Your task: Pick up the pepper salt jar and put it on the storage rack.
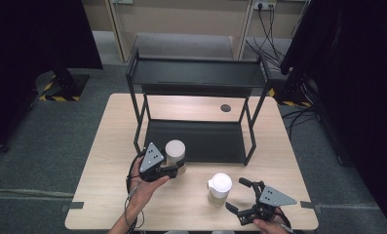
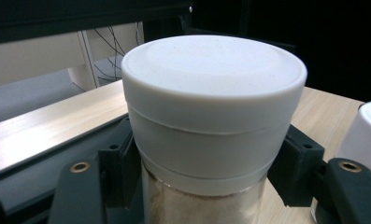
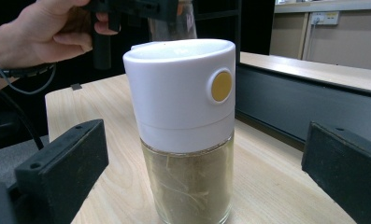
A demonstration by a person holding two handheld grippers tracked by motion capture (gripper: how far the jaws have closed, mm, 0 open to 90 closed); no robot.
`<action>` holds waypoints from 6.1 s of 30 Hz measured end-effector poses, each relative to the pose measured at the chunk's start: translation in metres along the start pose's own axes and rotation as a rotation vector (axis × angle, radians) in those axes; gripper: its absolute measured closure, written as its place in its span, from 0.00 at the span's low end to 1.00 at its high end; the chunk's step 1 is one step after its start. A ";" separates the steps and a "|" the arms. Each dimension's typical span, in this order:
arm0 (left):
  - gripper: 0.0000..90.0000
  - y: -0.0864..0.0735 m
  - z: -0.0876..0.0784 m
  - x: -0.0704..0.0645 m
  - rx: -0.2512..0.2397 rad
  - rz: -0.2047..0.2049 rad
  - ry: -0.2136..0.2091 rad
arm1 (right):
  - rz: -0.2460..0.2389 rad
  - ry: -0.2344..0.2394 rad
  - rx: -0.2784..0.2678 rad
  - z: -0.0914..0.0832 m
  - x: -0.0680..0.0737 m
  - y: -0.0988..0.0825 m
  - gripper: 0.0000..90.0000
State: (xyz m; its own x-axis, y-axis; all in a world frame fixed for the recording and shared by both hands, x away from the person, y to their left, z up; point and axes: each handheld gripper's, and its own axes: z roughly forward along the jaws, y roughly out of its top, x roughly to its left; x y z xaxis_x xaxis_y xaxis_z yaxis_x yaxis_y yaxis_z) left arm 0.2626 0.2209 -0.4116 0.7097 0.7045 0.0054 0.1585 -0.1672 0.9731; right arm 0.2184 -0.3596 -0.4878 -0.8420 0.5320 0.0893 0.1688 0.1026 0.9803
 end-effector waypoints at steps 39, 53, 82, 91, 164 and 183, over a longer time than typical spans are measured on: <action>0.39 0.058 -0.014 0.006 -0.041 0.014 -0.001 | -0.003 0.007 0.005 0.001 0.001 0.000 0.01; 0.39 0.084 -0.013 0.014 -0.043 0.005 -0.025 | -0.003 0.008 0.005 0.001 0.001 0.000 0.01; 0.39 0.154 -0.024 0.025 -0.026 0.033 -0.012 | -0.008 0.009 0.002 0.000 0.001 0.000 0.01; 0.39 0.169 -0.027 0.027 -0.028 0.037 -0.015 | -0.011 0.010 0.007 0.001 0.002 0.000 0.01; 0.39 0.279 0.008 0.062 -0.027 -0.045 0.089 | -0.026 0.013 0.006 0.000 0.002 0.001 0.01; 0.39 0.282 0.033 0.073 -0.017 -0.065 0.181 | -0.024 0.011 0.001 -0.001 0.002 0.001 0.01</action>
State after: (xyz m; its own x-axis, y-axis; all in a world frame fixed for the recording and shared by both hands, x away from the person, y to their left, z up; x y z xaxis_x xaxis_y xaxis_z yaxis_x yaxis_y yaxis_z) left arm 0.3821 0.2024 -0.1449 0.5626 0.8265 -0.0180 0.1873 -0.1062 0.9765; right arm 0.2163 -0.3595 -0.4867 -0.8512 0.5203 0.0681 0.1496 0.1162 0.9819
